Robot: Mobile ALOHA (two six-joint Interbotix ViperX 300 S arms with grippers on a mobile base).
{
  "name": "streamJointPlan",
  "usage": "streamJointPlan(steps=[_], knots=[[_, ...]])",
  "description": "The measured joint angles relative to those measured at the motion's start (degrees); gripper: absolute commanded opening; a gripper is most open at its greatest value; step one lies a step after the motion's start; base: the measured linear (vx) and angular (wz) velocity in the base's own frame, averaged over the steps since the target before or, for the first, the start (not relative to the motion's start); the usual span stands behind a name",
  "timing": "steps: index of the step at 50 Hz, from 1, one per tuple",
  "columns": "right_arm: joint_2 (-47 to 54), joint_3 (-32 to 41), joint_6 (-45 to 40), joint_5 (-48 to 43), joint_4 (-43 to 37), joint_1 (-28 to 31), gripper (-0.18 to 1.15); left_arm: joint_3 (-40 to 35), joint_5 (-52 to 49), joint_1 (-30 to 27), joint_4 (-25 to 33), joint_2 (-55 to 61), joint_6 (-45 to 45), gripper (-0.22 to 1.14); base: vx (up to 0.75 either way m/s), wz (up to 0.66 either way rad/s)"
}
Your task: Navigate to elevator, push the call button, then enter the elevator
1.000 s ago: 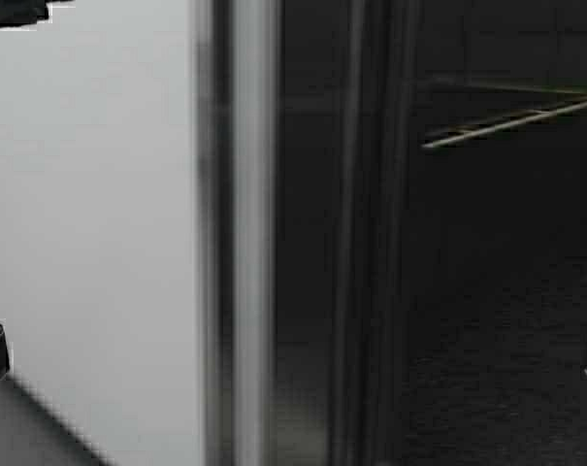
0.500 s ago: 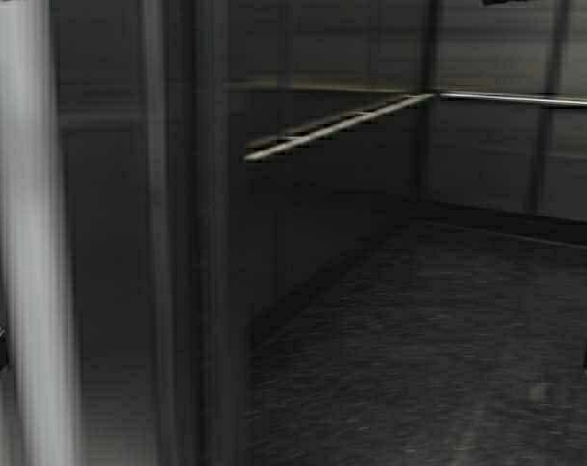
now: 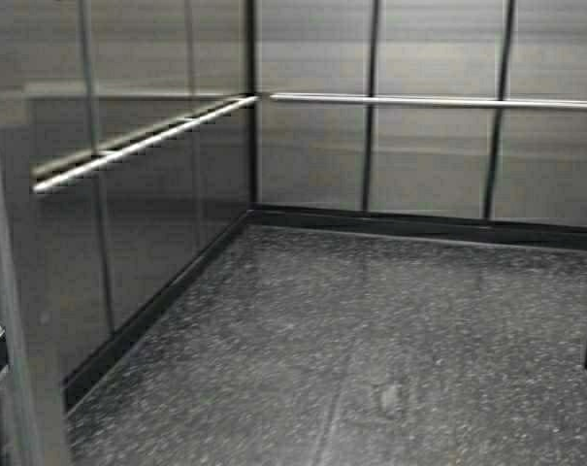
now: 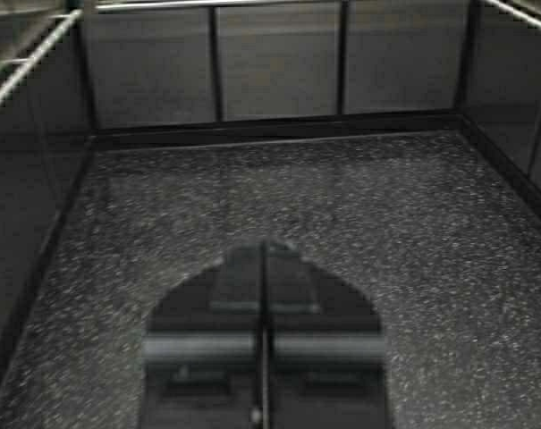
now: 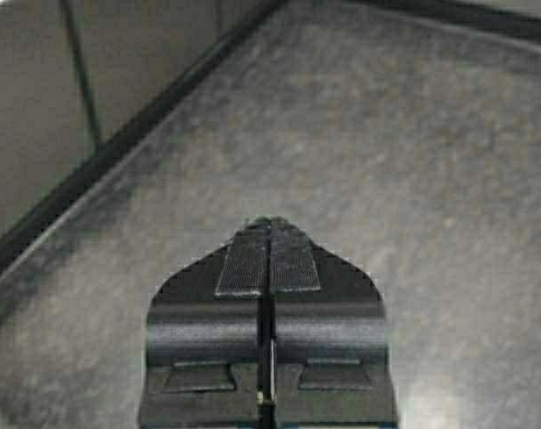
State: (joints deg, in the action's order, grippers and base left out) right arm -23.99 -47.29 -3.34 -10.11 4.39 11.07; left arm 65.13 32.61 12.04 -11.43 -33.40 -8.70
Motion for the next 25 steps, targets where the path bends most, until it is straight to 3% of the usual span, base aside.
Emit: streamJointPlan(steps=[25], knots=[[1.14, -0.53, 0.0, -0.62, 0.0, 0.62, 0.06, -0.18, 0.0, -0.09, 0.0, 2.02, 0.09, 0.03, 0.45, -0.16]])
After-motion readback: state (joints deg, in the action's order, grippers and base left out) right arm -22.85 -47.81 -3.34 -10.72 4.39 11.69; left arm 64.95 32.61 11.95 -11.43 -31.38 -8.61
